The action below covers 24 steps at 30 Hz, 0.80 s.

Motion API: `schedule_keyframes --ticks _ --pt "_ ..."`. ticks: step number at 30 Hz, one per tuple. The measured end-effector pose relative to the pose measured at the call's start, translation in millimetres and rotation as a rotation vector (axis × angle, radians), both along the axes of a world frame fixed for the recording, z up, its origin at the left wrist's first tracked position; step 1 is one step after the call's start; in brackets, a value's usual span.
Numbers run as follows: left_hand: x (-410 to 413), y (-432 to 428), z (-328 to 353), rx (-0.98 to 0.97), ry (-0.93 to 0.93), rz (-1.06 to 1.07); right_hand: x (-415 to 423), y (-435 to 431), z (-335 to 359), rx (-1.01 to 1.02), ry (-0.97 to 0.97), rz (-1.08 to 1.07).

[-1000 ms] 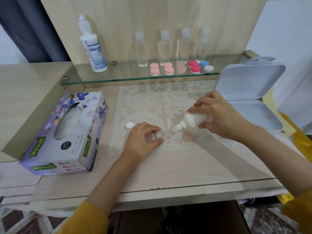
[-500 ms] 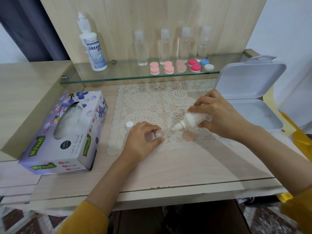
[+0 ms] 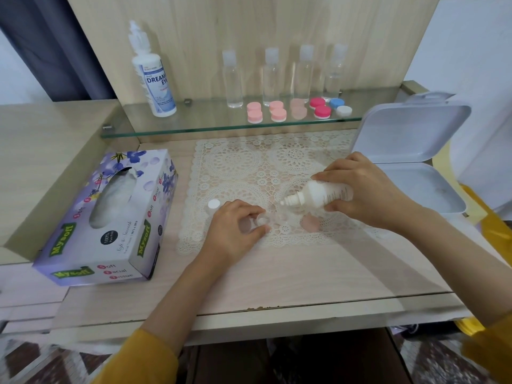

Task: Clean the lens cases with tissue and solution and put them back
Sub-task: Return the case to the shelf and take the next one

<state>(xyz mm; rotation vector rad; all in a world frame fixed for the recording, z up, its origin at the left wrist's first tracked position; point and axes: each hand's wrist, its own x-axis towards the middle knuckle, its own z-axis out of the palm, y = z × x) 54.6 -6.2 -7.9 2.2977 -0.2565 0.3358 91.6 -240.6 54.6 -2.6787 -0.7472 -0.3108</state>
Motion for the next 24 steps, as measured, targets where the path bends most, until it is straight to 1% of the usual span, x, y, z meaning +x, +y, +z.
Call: schedule_keyframes --ticks 3,6,8,10,12,14,17,18,22,24 --pt "-1 0 -1 -0.002 -0.012 -0.009 -4 4 2 0.139 0.065 -0.062" --pt "-3 -1 0 -0.016 -0.052 -0.006 -8 7 2 0.416 0.143 -0.112" --pt "-5 0 3 0.004 -0.172 0.029 -10 9 -2 0.567 0.168 -0.119" --pt "-4 5 7 0.053 -0.316 0.099 -10 10 -7 0.664 0.188 -0.126" --pt "-2 15 9 0.105 -0.375 0.167 -11 12 -13 0.729 0.194 -0.134" --pt "0 26 10 0.163 -0.317 0.232 -11 13 -19 0.767 0.188 -0.14" --pt "-1 35 6 0.219 -0.108 0.264 -10 13 -28 0.787 0.204 -0.151" --pt "-2 36 4 0.219 -0.065 0.257 -9 12 -31 0.794 0.211 -0.153" --pt "-2 36 6 0.171 -0.054 0.26 -9 12 -36 0.825 0.212 -0.142" --pt "-1 29 14 0.086 -0.047 0.282 -9 13 -38 0.844 0.215 -0.143"
